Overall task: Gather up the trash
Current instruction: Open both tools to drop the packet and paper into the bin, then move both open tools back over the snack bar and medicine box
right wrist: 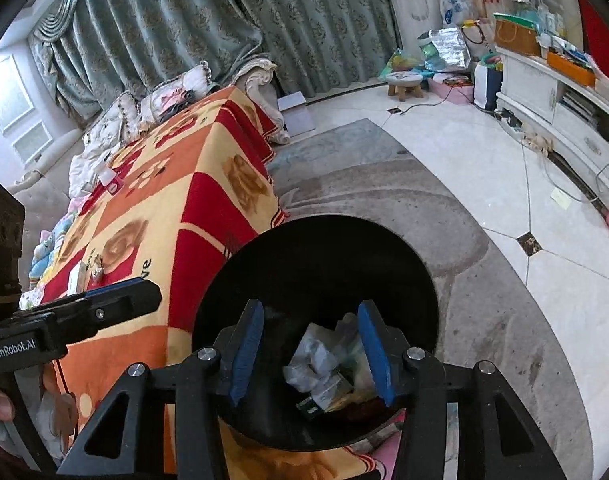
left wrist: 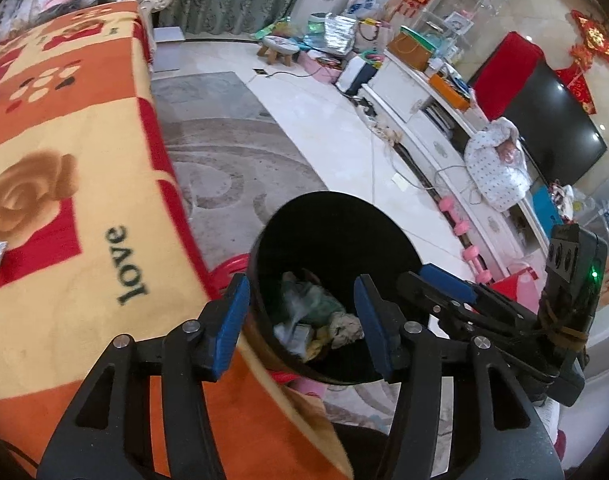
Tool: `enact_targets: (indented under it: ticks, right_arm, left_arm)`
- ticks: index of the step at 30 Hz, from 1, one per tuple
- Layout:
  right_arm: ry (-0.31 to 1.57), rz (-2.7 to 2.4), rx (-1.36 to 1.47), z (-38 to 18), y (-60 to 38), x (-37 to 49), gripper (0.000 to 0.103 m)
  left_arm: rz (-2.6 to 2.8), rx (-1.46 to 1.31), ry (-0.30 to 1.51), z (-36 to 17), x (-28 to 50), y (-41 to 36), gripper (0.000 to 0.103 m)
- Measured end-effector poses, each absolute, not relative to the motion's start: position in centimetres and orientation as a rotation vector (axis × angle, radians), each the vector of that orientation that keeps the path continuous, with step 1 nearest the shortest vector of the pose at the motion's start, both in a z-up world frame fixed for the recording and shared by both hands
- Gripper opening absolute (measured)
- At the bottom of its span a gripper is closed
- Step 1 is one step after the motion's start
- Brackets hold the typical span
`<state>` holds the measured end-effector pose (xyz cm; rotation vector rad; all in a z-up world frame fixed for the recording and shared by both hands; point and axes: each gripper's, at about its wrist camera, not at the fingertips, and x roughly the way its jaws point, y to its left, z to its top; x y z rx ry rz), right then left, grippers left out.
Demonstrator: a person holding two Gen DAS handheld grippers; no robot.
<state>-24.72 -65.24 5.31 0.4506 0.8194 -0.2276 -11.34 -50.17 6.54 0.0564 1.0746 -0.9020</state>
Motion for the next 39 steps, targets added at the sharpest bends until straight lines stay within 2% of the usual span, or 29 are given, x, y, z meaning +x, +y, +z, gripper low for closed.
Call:
enact_targets:
  ticks: [14,39]
  right_arm:
    - [0.852,-0.179,0.427,5.2,-61.6,-23.2,0.051]
    - [0.932,0.054,0.280,5.2,-48.2,-16.6,0.061]
  left_arm:
    - [-0.748,0.065,1.051,6.3,-9.7,-44.4,0.053]
    - [-0.473,0.022,1.021,6.1,-6.8,-30.2,0.053]
